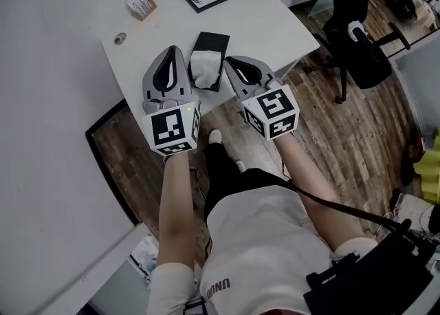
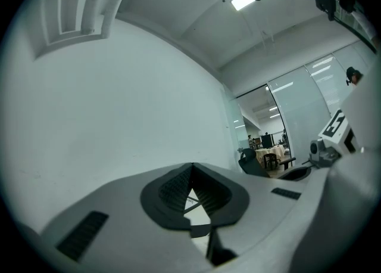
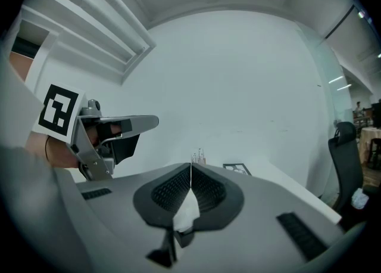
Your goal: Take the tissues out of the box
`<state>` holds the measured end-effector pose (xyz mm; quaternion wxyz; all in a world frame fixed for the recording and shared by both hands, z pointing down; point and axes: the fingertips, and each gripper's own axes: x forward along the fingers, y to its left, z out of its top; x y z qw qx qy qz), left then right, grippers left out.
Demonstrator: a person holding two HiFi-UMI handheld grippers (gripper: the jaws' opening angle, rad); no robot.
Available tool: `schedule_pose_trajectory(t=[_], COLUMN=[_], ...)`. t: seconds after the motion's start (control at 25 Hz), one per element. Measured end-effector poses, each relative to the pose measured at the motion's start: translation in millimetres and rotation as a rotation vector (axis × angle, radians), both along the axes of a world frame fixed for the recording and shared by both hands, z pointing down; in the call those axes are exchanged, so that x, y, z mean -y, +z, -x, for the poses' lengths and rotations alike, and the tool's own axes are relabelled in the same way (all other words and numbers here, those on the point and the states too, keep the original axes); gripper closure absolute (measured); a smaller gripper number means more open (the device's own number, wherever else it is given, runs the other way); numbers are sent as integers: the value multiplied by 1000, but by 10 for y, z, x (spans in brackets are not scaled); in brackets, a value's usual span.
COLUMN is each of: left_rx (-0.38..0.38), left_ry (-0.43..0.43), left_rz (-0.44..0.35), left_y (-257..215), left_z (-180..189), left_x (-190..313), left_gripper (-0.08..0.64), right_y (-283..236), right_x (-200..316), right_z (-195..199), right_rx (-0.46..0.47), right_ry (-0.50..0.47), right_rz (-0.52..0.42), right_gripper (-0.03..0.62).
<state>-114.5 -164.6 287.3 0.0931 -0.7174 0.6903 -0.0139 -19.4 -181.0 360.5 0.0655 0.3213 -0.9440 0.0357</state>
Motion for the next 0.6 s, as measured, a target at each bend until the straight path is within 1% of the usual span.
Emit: schedule_pose_trajectory(t=[0.32, 0.6], left_rx=[-9, -20], left_ry=[43, 77], left_rz=[27, 46], left_y=[98, 165], left_z=[143, 251], left_x=[424, 741], left_gripper=[548, 548], right_y=[180, 399], right_x=[309, 503], right_z=[163, 268], right_rx=[-31, -60], right_ry=[11, 6], right_rz=[34, 100], right_gripper=[572, 572])
